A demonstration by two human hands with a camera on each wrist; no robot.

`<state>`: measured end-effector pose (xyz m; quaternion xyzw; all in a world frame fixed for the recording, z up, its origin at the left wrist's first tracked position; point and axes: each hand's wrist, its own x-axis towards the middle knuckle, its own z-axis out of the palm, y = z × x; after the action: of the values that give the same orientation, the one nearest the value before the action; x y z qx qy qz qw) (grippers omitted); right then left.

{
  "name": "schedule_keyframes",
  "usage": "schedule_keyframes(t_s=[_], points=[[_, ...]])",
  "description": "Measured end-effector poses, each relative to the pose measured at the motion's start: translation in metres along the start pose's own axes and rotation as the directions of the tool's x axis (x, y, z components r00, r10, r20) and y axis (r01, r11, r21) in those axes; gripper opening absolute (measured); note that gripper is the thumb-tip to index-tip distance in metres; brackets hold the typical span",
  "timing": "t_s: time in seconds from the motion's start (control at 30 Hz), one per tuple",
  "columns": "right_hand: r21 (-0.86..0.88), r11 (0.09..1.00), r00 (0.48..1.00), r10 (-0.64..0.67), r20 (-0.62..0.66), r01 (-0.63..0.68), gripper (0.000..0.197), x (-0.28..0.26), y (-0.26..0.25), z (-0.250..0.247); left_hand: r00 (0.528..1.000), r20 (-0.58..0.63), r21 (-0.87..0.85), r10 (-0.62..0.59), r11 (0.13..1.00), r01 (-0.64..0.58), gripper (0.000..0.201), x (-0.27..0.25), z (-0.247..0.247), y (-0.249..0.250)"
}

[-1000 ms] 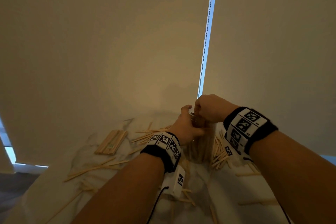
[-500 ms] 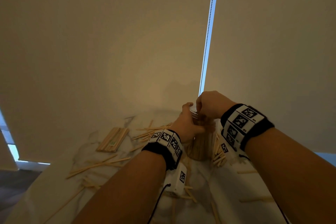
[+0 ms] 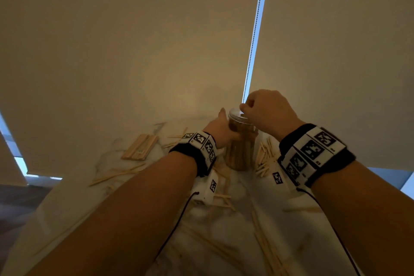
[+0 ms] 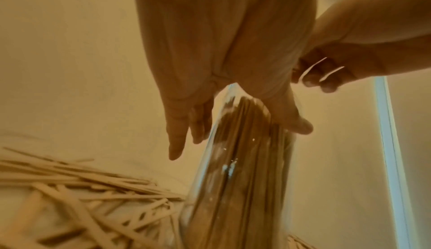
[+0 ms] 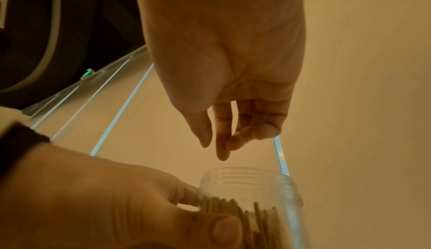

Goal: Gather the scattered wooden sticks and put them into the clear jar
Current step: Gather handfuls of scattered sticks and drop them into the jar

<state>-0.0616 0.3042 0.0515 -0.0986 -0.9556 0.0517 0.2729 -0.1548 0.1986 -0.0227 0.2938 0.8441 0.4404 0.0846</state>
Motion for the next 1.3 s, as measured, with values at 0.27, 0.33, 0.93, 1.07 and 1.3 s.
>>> schedule_keyframes(t_s=[0.27, 0.33, 0.93, 1.07, 1.3], points=[[-0.019, 0.976, 0.736, 0.176, 0.653, -0.217, 0.037, -0.099, -0.007, -0.020, 0.976, 0.183, 0.423, -0.114, 0.906, 0.027, 0.053, -0.079, -0.055, -0.012], [-0.083, 0.961, 0.644, 0.240, 0.726, -0.264, 0.048, -0.122, -0.004, -0.020, 0.958, 0.223, 0.473, -0.178, 0.879, 0.053, 0.044, -0.106, -0.070, -0.021], [-0.205, 0.978, 0.600, 0.148, 0.787, 0.028, 0.029, -0.185, -0.049, -0.010, 0.889, 0.250, 0.810, -0.384, 0.585, 0.025, 0.062, -0.212, -0.035, -0.020], [-0.146, 0.987, 0.561, 0.155, 0.813, -0.062, 0.046, -0.184, -0.059, -0.008, 0.915, 0.278, 0.754, -0.293, 0.657, -0.019, 0.059, -0.210, -0.005, 0.001], [-0.109, 0.994, 0.537, 0.108, 0.837, -0.029, 0.033, -0.188, -0.061, -0.010, 0.892, 0.360, 0.765, -0.273, 0.634, -0.115, 0.042, -0.199, 0.020, 0.016]])
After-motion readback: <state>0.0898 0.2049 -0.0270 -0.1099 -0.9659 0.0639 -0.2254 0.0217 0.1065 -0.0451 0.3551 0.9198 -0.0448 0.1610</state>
